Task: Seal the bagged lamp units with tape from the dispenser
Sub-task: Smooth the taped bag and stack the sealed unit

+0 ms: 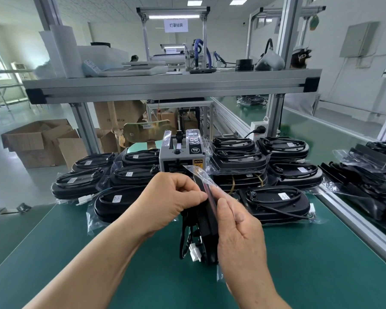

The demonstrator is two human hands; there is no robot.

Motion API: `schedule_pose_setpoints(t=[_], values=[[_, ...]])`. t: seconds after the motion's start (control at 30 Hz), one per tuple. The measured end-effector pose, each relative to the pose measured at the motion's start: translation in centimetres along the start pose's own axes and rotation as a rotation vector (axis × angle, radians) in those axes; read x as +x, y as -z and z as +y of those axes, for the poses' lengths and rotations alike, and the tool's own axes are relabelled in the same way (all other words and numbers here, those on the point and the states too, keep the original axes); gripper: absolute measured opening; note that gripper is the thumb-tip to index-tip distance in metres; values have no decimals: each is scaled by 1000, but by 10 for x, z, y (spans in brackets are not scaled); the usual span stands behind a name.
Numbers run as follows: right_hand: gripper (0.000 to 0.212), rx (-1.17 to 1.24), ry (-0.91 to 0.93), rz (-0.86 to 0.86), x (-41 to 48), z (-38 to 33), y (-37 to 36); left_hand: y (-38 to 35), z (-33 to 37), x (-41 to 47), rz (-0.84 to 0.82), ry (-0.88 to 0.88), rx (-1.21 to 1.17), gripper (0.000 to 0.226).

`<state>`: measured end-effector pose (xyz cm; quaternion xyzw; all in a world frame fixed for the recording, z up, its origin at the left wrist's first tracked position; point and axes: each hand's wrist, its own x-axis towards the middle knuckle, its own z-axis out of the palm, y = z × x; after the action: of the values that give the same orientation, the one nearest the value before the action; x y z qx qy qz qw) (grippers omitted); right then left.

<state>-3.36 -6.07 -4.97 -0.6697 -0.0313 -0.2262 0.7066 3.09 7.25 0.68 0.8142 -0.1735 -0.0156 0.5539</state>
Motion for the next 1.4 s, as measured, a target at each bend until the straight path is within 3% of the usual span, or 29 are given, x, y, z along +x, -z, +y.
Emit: schedule_pose_setpoints(t=[0.23,0.47,0.67,0.83,1.1,1.4], values=[[33,9,-2,-7,1,-1,3,-3,-3,-2,76,-8,37,20],[37,-27,16,-25,3,-1,7,-16,-12,1,164,70,-113,15],[35,-19,7,-10,2,-3,9,-14,-8,1,80,64,-112,41],[37,-11,4,-34,1,-6,12,-14,-7,5,94,68,-54,30],[41,0,15,-7,1,-3,13,-12,-12,6,23,92,-165,16],[35,116,62,-16,-3,10,17,-15,-17,3,-44,21,-199,25]])
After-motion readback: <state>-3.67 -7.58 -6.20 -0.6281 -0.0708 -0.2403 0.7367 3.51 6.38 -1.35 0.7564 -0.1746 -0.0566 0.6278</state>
